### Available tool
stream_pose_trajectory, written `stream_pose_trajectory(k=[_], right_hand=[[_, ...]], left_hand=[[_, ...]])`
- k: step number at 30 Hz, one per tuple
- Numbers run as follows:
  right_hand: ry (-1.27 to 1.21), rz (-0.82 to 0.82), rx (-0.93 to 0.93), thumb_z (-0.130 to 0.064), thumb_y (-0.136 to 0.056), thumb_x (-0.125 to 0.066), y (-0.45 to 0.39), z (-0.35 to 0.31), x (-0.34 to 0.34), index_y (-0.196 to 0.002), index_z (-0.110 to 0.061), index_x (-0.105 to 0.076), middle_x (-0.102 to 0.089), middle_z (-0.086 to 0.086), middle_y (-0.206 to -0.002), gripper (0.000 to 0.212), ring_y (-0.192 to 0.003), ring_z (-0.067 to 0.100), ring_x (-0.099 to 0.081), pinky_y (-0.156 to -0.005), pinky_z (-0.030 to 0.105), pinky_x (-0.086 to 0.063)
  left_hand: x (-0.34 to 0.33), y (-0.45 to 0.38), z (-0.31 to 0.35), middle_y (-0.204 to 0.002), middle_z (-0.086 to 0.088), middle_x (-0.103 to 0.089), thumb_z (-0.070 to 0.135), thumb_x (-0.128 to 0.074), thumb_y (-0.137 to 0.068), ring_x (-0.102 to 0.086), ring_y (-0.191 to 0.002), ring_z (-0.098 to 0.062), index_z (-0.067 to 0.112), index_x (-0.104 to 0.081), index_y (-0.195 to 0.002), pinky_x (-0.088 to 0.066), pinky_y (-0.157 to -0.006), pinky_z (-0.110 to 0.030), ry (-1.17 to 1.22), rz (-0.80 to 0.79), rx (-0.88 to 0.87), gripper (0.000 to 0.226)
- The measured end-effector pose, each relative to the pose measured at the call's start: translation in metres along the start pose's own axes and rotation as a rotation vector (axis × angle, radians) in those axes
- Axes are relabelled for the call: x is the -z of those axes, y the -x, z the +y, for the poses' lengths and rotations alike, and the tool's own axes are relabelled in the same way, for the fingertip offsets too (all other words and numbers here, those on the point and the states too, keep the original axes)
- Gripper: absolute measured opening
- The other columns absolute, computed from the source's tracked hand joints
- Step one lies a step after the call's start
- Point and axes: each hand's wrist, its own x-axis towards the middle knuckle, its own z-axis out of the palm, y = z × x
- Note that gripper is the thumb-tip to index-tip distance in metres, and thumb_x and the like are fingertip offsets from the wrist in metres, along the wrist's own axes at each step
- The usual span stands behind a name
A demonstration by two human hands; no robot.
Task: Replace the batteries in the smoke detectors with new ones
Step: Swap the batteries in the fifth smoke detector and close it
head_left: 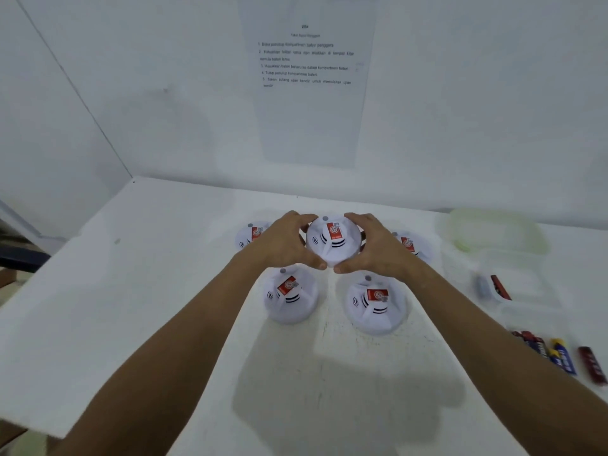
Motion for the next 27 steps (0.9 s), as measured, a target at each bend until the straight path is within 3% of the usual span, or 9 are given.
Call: stream_pose_trajectory(k=[3,7,10,12,15,18,24,27], right_hand=[[0.037,-0.003,-0.075,-0.019,-0.060,-0.093,-0.012,0.009,-0.009,-0.128,-0.015,-0.051,-0.054,-0.001,-0.119,0.080,-0.114,0.019,-0.051,-0.092,0.030,-0.044],[0.045,0.002,-0.141,-0.017,-0.066,-0.090,-0.017,0.011,-0.016,-0.137,-0.006,-0.046,-0.054,0.010,-0.133,0.084,-0.125,0.027,-0.051,-0.100,0.034,-0.041],[0.021,-0.019,-0.186,-0.015,-0.067,-0.089,-0.018,0.013,-0.019,-0.126,-0.008,-0.054,-0.058,0.005,-0.114,0.069,-0.108,0.022,-0.055,-0.089,0.029,-0.043],[0.004,-0.017,-0.174,-0.015,-0.069,-0.088,-0.017,0.013,-0.019,-0.123,-0.010,-0.055,-0.057,0.000,-0.111,0.064,-0.107,0.020,-0.055,-0.086,0.025,-0.042],[-0.014,-0.020,-0.151,-0.012,-0.077,-0.082,-0.009,0.007,-0.008,-0.139,-0.007,-0.046,-0.055,0.008,-0.132,0.071,-0.122,0.021,-0.051,-0.093,0.024,-0.038],[-0.042,0.095,-0.113,-0.017,-0.073,-0.086,0.008,0.009,0.010,-0.145,-0.014,-0.042,-0.050,0.003,-0.145,0.084,-0.128,0.017,-0.048,-0.098,0.025,-0.038],[-0.007,0.188,-0.257,-0.025,-0.068,-0.090,0.055,0.046,0.062,-0.150,-0.015,-0.035,-0.039,0.000,-0.154,0.100,-0.139,0.021,-0.039,-0.112,0.035,-0.036],[0.023,0.145,-0.300,-0.018,-0.072,-0.087,0.065,0.057,0.074,-0.148,-0.005,-0.037,-0.044,0.011,-0.150,0.092,-0.137,0.026,-0.043,-0.108,0.033,-0.038]], left_hand=[[-0.006,-0.013,-0.004,-0.104,0.004,-0.061,0.040,-0.090,-0.051,-0.062,-0.090,-0.016,0.033,-0.062,-0.102,-0.049,-0.075,-0.028,-0.032,-0.024,0.055,0.059],[-0.014,-0.021,-0.005,-0.095,-0.002,-0.068,0.029,-0.090,-0.055,-0.064,-0.085,-0.022,0.014,-0.067,-0.097,-0.053,-0.076,-0.034,-0.074,-0.061,0.109,0.051],[-0.019,-0.023,-0.007,-0.097,-0.005,-0.069,0.026,-0.089,-0.057,-0.066,-0.090,-0.025,0.010,-0.066,-0.098,-0.054,-0.079,-0.037,-0.071,-0.093,0.157,0.049],[-0.018,-0.021,-0.006,-0.104,-0.005,-0.067,0.027,-0.088,-0.060,-0.064,-0.098,-0.027,0.009,-0.064,-0.103,-0.051,-0.080,-0.035,-0.071,-0.085,0.184,0.052],[-0.013,-0.015,0.007,-0.130,-0.009,-0.055,0.027,-0.083,-0.071,-0.054,-0.118,-0.027,0.009,-0.053,-0.129,-0.044,-0.091,-0.034,-0.111,-0.047,0.166,0.068],[-0.012,-0.016,0.027,-0.146,-0.003,-0.041,0.033,-0.080,-0.076,-0.043,-0.129,-0.020,0.016,-0.039,-0.144,-0.037,-0.101,-0.031,-0.093,-0.009,0.056,0.081],[-0.040,-0.042,0.065,-0.157,0.006,-0.026,0.040,-0.080,-0.075,-0.028,-0.142,-0.014,0.022,-0.028,-0.151,-0.027,-0.113,-0.030,-0.081,-0.154,-0.032,0.093],[-0.060,-0.062,0.077,-0.146,0.002,-0.041,0.038,-0.081,-0.071,-0.038,-0.136,-0.021,0.017,-0.042,-0.141,-0.036,-0.101,-0.030,-0.142,-0.238,-0.031,0.083]])
